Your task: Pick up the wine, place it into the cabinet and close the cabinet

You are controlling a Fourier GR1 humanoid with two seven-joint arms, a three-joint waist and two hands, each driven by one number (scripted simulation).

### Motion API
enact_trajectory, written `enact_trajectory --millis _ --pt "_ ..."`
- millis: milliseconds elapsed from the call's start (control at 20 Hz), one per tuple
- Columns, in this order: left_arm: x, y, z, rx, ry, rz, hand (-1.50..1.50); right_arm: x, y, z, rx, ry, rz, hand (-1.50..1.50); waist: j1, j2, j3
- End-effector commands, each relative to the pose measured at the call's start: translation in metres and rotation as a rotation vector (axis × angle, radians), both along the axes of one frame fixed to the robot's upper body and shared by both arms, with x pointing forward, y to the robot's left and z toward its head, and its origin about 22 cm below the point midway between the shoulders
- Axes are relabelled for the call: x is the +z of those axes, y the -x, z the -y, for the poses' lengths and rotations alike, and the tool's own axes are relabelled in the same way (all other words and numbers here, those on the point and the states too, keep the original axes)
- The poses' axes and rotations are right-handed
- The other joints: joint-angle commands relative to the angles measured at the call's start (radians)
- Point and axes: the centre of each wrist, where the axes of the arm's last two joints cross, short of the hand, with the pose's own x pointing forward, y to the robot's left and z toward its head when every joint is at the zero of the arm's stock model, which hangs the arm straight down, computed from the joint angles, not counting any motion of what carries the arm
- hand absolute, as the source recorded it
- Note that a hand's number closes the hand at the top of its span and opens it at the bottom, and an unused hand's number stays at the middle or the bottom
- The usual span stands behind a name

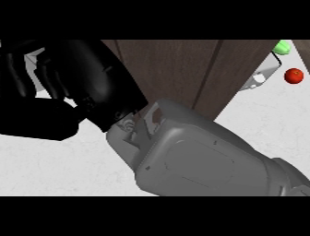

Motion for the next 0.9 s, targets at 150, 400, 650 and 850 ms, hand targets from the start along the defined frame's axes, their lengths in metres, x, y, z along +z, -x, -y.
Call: enact_trajectory --millis 150,400,650,850 --pt "-0.004 0.003 0.009 0.010 0.004 -0.002 -1.50 -0.002 -0.067 0.014 -0.072 0.015 -0.053 1.50 -0.005 0.001 0.001" --pt "0.012 0.000 0.002 -0.011 -0.014 0.004 -1.50 -0.014 -0.084 0.020 -0.088 0.042 -0.049 1.50 -0.006 -0.001 0.001" --pt "0.002 0.002 0.006 0.020 -0.004 0.009 -1.50 -0.032 -0.108 0.049 -0.131 0.038 -0.036 1.50 -0.003 0.004 0.001" --pt "0.008 -0.007 0.006 -0.009 -0.024 0.010 -1.50 -0.034 -0.118 0.052 -0.166 0.076 0.013 1.50 -0.001 0.011 0.000"
